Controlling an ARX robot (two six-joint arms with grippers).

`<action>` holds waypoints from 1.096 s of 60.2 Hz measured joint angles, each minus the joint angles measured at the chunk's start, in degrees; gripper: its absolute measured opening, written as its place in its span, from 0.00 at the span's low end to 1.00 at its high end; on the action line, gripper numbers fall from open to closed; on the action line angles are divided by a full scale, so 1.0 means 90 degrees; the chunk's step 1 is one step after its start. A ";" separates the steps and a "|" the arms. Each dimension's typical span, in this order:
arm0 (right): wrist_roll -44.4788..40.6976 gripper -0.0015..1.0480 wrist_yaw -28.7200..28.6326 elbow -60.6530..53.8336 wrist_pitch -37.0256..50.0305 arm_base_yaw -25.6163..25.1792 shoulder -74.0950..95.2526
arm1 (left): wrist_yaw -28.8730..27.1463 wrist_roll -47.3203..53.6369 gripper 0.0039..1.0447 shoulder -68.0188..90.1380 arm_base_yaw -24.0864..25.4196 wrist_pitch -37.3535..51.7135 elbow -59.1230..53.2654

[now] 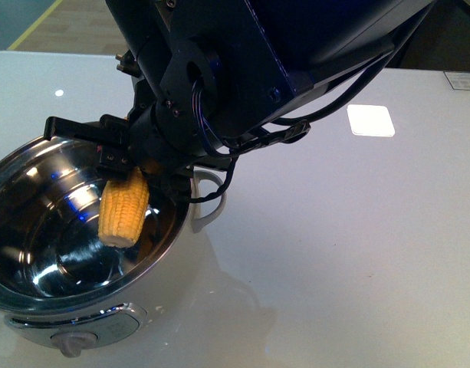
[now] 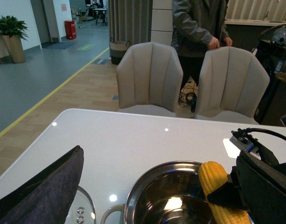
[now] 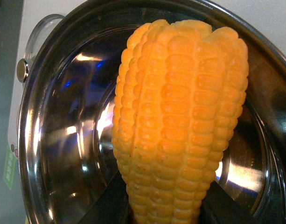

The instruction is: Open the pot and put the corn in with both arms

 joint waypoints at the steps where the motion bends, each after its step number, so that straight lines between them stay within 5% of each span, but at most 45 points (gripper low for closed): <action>1: 0.0000 0.20 0.0000 0.0000 0.0000 0.0000 0.0002 | 0.0000 0.0000 0.93 0.0000 0.0000 0.0000 0.0000; 5: -0.0005 0.24 -0.0005 0.0000 0.0005 0.0002 0.0005 | 0.0002 0.0000 0.93 0.0000 0.0000 0.0000 0.0000; 32: 0.0134 0.91 -0.0073 -0.0257 0.0352 -0.0049 -0.0236 | 0.0002 0.0000 0.93 0.0000 0.0000 0.0000 0.0000; 66: 0.0695 0.91 -0.0029 -0.1877 0.1447 -0.1586 -0.2351 | 0.0002 0.0000 0.93 0.0000 0.0000 0.0000 0.0000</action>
